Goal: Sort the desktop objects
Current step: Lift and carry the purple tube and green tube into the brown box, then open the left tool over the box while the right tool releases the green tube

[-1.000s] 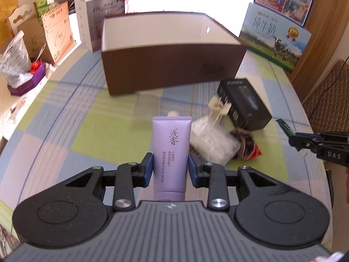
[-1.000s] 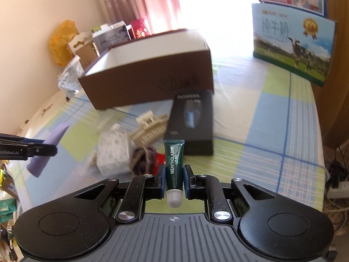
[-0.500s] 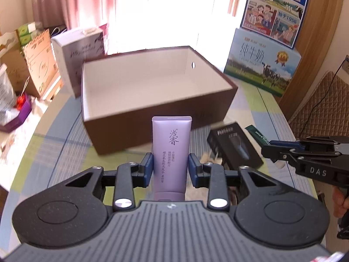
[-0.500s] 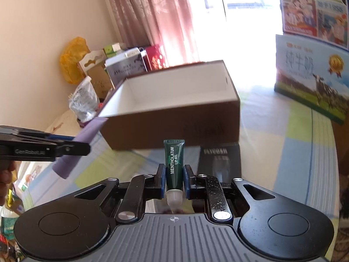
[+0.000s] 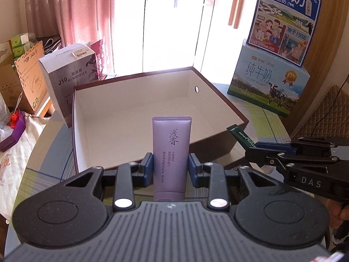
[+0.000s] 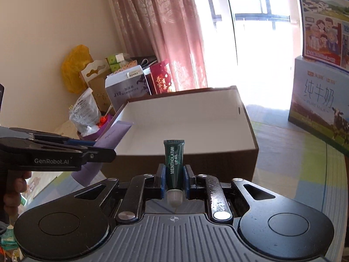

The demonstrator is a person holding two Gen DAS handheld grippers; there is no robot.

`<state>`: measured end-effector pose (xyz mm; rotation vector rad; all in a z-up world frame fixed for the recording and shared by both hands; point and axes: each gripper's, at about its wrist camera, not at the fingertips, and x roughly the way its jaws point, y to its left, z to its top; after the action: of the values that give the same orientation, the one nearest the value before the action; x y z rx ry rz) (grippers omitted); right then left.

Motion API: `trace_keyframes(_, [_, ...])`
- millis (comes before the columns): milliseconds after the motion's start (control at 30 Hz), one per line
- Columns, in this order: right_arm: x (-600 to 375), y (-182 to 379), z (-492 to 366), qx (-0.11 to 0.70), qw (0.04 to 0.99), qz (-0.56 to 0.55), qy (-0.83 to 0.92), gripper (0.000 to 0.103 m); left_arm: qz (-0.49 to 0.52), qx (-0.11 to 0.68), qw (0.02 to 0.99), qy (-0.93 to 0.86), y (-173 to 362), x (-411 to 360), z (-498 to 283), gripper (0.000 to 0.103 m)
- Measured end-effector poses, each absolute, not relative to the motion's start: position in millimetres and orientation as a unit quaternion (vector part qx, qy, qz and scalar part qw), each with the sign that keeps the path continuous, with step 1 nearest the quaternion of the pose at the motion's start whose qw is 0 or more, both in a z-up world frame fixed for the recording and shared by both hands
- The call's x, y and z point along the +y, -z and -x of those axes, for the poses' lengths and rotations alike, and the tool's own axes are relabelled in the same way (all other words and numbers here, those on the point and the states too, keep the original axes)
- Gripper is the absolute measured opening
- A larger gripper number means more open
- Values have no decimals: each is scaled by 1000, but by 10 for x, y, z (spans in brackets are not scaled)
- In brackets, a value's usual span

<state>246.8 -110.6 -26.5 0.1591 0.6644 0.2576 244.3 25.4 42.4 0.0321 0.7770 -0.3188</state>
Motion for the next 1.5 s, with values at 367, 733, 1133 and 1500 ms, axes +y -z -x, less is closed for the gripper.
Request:
trace_keyframes(367, [-1055, 280, -3235, 333, 932, -55, -134, 13, -19, 379, 912, 154, -350, 188, -3035, 29])
trace_keyframes(733, [-983, 564, -4002, 380, 916, -46, -119, 13, 10, 420, 898, 130, -26, 238, -3733, 29])
trace_keyframes(1133, [-1091, 1052, -4645, 473, 872, -67, -108, 13, 33, 508, 855, 97, 606, 224, -4355, 29])
trace_keyframes(1500, [-1158, 1213, -4911, 514, 850, -62, -98, 13, 24, 540, 837, 87, 809, 189, -4583, 30])
